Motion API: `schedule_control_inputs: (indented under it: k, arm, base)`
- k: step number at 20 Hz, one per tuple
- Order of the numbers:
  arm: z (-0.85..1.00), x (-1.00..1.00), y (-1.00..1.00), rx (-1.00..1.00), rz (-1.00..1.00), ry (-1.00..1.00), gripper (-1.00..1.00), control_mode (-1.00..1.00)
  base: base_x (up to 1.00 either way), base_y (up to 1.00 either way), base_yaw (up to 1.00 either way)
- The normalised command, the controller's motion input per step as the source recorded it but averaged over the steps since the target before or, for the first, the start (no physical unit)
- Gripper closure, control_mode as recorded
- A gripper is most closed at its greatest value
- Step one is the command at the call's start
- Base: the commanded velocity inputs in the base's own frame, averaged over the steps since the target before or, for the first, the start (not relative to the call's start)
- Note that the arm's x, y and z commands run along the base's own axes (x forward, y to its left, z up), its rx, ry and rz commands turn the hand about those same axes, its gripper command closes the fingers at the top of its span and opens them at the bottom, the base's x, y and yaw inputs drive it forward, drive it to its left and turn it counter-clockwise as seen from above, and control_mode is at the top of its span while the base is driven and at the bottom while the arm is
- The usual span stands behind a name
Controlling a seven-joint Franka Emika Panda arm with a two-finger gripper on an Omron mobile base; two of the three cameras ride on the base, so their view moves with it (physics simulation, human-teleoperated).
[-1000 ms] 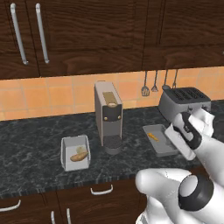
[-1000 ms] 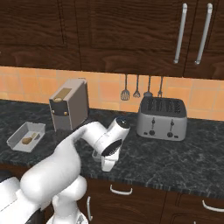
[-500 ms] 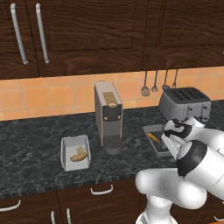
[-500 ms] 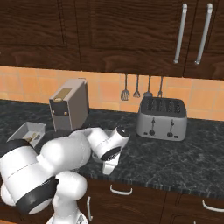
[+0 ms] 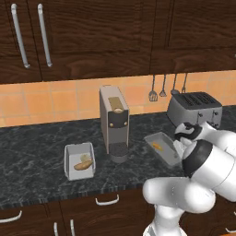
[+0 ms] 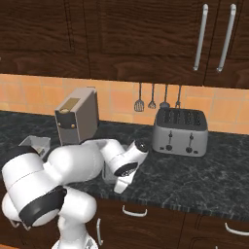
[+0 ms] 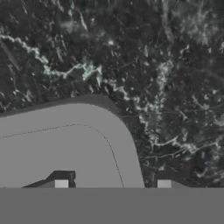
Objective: Take the meat container that has the shrimp and place it on the second highest rack of the freezer. Then take the vegetable container that has the sweet potato and garlic and place it on the highest rack of the freezer.
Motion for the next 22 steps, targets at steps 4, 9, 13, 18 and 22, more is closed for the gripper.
schedule_control_inputs:
  k: [4,9,13,18,22]
  arm:
    - [0.00,-0.01,0.20,0.00,-0.13,-0.02,1.00,-1.00]
    - [0.06,0.02,0.28,-0.01,-0.12,0.05,1.00,-1.00]
    - [0.59,-0.06,0.12,-0.08,-0.08,0.05,1.00,-1.00]
    - [0.99,-0.11,0.21,-0.08,-0.02,-0.03,1.00,-1.00]
    - [0.99,-0.15,0.38,-0.04,-0.05,-0.10,1.00,-1.00]
  base:
    - [0.00,0.00,0.00]
    - [0.00,0.00,0.00]
    - [0.00,0.00,0.00]
    - [0.00,0.00,0.00]
    - [0.00,0.00,0.00]
